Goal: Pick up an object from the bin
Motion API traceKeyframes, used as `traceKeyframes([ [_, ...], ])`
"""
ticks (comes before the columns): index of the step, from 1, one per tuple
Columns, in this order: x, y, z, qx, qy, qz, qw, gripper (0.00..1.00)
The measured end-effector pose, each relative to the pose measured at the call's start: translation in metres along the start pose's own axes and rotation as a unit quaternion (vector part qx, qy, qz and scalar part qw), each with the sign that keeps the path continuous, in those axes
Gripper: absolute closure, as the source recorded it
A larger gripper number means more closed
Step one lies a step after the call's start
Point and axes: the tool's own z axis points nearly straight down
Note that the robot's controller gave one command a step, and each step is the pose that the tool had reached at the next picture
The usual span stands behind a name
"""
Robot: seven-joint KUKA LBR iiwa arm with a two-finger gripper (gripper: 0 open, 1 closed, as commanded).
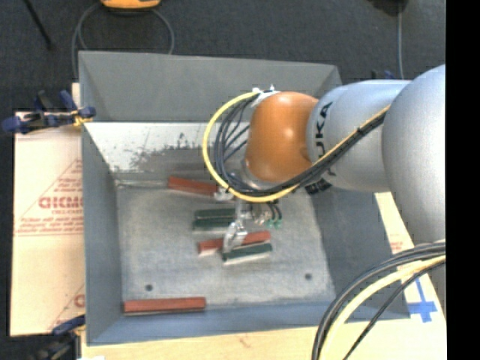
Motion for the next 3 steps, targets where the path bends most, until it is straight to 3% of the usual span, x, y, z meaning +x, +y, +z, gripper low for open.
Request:
traceKeyframes([
  [1, -0.004, -0.002, 0.001, -0.002, -0.0012, -0.005, 1.0, 0.0],
  [2, -0.011, -0.003, 0.01, -0.001, -0.0034, 0.032, 0.9995, 0.0],
  [3, -0.004, -0.004, 0.012, -0.001, 0.0006, 0.034, 0.9994, 0.0],
])
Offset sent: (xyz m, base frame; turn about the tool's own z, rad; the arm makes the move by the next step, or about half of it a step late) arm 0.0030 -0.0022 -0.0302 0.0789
